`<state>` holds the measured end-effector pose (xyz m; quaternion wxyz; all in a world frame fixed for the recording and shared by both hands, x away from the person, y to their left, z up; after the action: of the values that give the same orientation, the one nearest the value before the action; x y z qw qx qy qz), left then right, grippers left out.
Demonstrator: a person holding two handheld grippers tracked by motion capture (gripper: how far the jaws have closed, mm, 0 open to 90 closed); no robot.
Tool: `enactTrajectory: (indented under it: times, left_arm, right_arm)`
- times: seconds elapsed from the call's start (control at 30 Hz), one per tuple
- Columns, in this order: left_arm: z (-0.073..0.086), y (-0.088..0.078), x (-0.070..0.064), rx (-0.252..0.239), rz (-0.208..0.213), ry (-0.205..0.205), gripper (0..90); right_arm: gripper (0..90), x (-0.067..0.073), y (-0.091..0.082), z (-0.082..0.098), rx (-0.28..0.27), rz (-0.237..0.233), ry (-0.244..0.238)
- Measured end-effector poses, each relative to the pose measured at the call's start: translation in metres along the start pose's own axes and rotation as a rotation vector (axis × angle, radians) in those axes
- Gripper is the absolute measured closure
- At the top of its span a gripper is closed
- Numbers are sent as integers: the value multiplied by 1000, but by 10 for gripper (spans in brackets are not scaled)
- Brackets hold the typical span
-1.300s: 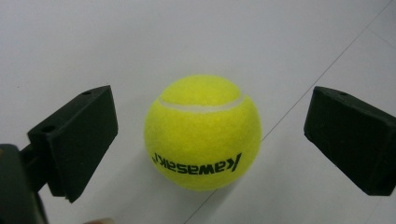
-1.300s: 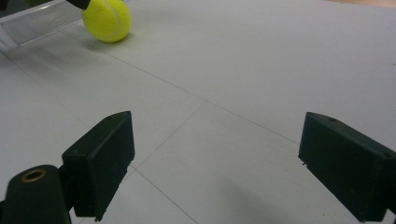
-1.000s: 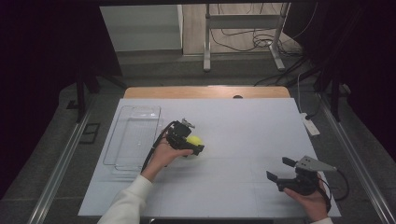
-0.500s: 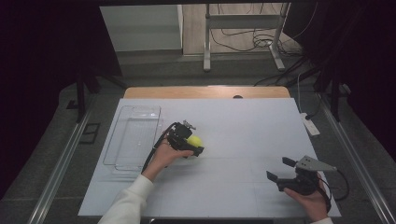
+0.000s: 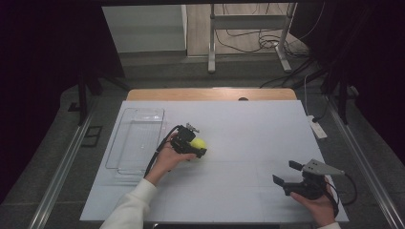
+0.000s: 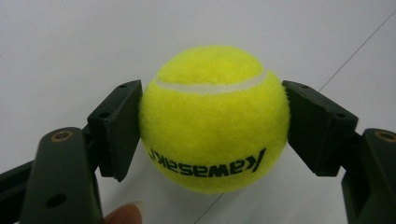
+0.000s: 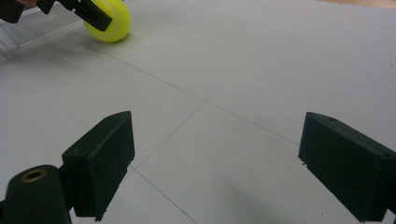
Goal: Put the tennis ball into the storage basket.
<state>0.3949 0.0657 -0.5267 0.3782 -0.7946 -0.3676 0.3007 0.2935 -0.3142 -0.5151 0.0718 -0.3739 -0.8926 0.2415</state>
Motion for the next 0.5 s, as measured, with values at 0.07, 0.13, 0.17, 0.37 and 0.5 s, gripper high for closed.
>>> enactTrajectory:
  times: [0.07, 0.13, 0.17, 0.37, 0.5]
  left_arm:
    - [0, 0, 0, -1, -4, 0, 264]
    - [0, 0, 0, -3, -7, 1, 265]
    - [0, -1, 0, -8, -11, 1, 265]
    - [-1, -6, -1, -25, -5, -1, 266]
    - [-1, -9, -2, -41, 2, 1, 266]
  right_arm:
    - [109, 0, 0, 0, 0, 1, 0]
    - [109, 0, 0, 0, 2, 3, -1]
    - [109, 0, 0, 0, 2, 3, -1]
    - [109, 0, 0, 0, -1, 2, 1]
    - [109, 0, -1, 0, -2, 3, 2]
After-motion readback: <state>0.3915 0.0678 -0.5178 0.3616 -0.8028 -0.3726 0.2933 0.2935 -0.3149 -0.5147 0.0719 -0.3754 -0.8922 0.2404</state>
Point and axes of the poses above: each handheld gripper's, and its own axes: y roughly forward along the jaws, z roughly out of its underside, x roughly to its left, the point moved 3 cm from there along y, roughly forward along the jaws, and after that the axes turned 8 degrees about -y, right-handed, at the moved point
